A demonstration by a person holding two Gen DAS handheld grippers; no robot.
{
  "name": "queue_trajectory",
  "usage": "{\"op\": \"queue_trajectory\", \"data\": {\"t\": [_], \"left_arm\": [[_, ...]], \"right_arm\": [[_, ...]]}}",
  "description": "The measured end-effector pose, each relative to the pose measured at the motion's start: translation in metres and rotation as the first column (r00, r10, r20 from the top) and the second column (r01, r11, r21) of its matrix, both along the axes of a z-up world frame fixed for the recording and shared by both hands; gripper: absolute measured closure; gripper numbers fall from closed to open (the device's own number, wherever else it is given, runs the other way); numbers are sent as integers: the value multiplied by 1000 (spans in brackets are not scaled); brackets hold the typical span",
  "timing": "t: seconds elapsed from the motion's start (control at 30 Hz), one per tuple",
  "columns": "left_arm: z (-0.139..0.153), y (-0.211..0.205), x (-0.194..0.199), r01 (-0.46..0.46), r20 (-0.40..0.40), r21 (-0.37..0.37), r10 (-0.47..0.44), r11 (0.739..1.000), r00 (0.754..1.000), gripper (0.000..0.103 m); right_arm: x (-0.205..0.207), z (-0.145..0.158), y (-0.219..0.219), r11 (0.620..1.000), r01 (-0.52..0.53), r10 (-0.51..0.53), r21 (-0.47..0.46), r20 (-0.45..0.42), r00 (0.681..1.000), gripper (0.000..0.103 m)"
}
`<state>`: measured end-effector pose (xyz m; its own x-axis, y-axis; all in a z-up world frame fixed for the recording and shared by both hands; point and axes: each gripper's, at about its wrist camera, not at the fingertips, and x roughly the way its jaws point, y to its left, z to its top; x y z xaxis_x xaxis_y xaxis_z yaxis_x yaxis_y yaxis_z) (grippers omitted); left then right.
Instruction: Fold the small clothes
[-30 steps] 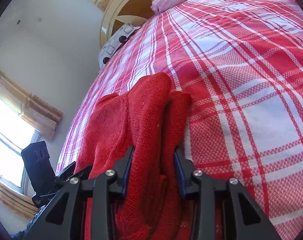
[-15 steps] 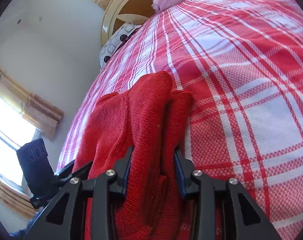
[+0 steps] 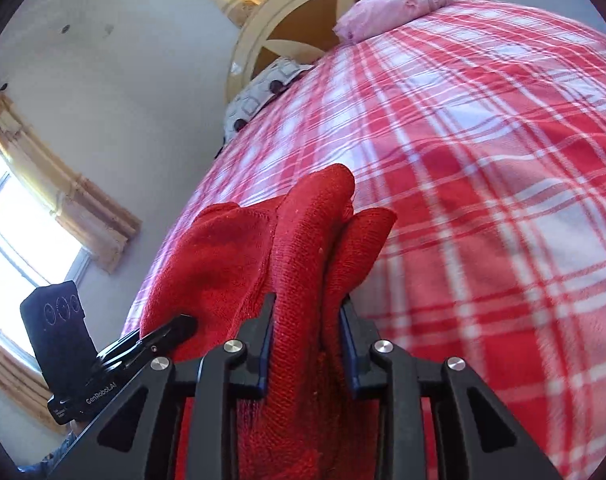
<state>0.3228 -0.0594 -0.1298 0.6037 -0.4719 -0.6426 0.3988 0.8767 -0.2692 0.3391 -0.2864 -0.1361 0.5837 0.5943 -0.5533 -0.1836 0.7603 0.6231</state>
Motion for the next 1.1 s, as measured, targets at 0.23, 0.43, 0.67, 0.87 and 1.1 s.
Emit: {"op": "queue_trajectory", "data": {"t": [0.23, 0.43, 0.67, 0.87, 1.1], "left_arm": [[21, 66, -38, -92, 25, -42, 93, 995, 995, 70], [30, 133, -74, -198, 32, -49, 200, 979, 979, 70], [29, 198, -103, -296, 35, -12, 296, 955, 955, 70], [13, 237, -110, -367, 13, 3, 367, 930, 930, 70], [-19, 267, -102, -411, -54, 1, 410, 912, 910, 70]], "right_arm": [[-19, 20, 69, 991, -126, 124, 56, 37, 992, 75], [-25, 19, 143, 958, -254, 254, 129, 17, 967, 75], [-36, 16, 230, 916, -374, 378, 142, 1, 926, 75], [-31, 9, 282, 895, -427, 433, 132, -27, 901, 75], [-13, -15, 320, 898, -432, 438, 80, -95, 894, 75]]}}
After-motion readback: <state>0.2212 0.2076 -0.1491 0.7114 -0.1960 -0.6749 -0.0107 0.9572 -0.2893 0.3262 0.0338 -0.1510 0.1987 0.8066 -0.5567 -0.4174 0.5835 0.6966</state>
